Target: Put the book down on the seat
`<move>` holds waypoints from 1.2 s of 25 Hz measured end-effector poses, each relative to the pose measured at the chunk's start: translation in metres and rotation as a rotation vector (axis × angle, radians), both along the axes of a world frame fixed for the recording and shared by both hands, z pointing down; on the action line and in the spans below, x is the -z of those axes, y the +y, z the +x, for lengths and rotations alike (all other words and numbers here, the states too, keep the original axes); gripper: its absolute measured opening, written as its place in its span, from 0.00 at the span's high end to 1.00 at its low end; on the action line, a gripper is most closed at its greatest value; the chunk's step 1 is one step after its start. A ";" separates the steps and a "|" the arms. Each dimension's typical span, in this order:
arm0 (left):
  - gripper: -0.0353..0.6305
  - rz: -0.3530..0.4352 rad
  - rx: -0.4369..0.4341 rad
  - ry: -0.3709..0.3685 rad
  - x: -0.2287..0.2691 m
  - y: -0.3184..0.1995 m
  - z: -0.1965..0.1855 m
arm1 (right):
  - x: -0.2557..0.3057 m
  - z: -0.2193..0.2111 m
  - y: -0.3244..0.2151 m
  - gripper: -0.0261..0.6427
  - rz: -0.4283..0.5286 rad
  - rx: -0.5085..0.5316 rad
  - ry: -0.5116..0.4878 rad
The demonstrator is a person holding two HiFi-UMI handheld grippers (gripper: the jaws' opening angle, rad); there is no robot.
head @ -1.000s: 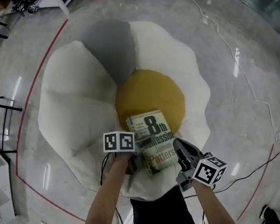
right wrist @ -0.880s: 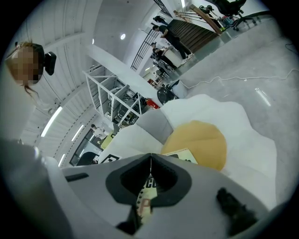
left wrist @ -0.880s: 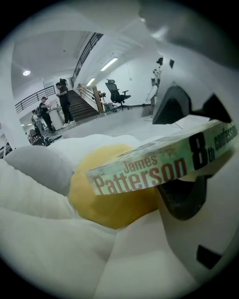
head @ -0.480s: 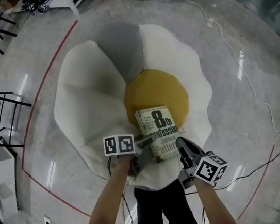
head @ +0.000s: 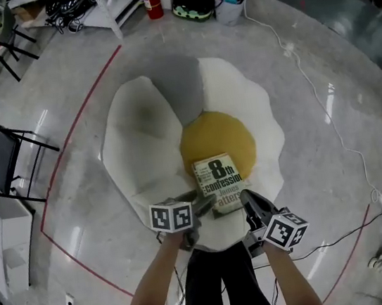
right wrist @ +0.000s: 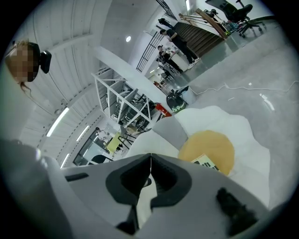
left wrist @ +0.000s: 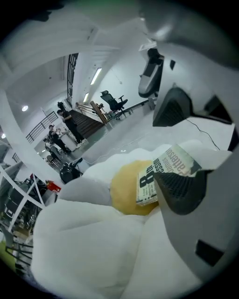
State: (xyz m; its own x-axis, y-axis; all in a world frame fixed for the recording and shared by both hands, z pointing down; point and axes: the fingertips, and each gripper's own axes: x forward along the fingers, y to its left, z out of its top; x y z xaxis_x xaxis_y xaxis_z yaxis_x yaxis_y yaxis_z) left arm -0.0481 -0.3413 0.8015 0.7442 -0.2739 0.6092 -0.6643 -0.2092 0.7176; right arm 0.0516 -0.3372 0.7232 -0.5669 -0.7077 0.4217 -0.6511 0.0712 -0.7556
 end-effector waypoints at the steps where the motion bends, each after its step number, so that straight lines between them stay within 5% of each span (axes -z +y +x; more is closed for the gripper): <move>1: 0.50 0.025 0.000 -0.006 0.012 0.001 0.002 | 0.010 0.000 0.001 0.94 0.008 0.000 0.001; 12: 0.89 0.238 0.051 -0.034 0.139 0.015 0.023 | 0.113 0.013 0.016 0.94 0.152 -0.039 0.012; 30: 0.93 0.474 0.037 0.101 0.359 0.065 0.026 | 0.299 -0.014 0.068 0.94 0.379 0.052 0.095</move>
